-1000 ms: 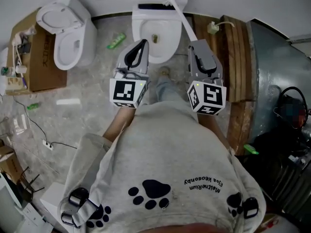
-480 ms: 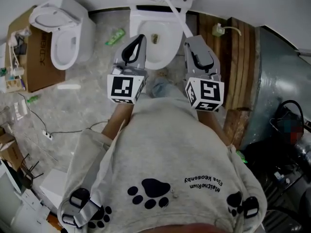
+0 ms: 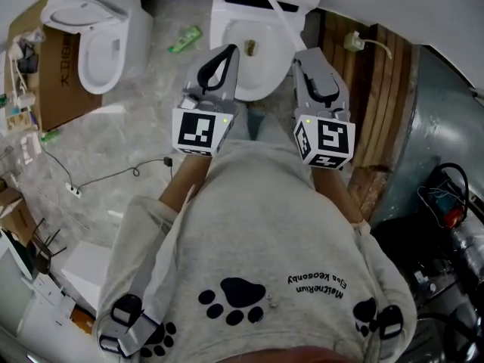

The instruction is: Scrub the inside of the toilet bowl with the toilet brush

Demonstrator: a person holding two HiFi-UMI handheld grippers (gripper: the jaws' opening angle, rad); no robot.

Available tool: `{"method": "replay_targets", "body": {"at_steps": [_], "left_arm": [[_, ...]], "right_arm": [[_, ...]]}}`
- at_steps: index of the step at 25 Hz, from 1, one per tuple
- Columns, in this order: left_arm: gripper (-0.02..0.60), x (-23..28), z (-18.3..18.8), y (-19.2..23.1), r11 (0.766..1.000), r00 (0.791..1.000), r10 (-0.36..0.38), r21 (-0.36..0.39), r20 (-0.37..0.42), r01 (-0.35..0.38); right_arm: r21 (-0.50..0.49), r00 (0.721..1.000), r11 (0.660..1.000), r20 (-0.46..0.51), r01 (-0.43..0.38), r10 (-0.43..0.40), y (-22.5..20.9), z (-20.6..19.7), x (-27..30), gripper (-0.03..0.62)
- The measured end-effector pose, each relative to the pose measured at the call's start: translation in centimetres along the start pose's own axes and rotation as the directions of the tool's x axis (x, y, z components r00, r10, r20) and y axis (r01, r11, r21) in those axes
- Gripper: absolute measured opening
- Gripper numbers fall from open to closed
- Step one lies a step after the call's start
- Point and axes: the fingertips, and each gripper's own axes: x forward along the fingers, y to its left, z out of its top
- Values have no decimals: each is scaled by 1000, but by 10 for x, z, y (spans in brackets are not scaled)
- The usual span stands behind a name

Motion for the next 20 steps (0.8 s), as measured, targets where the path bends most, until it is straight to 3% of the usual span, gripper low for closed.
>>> {"method": "replay_targets", "body": {"at_steps": [11,20], "left_arm": [[-2,32,-6,26,998,998,-66,10,-20,66],[-2,46,-63,33,998,997,-63,-2,-53,63]], "right_arm": [[13,999,1000,25,20,-20,9,1,41,150],[-13,999,1000,22,25,-25,2,-43,68,150]]}}
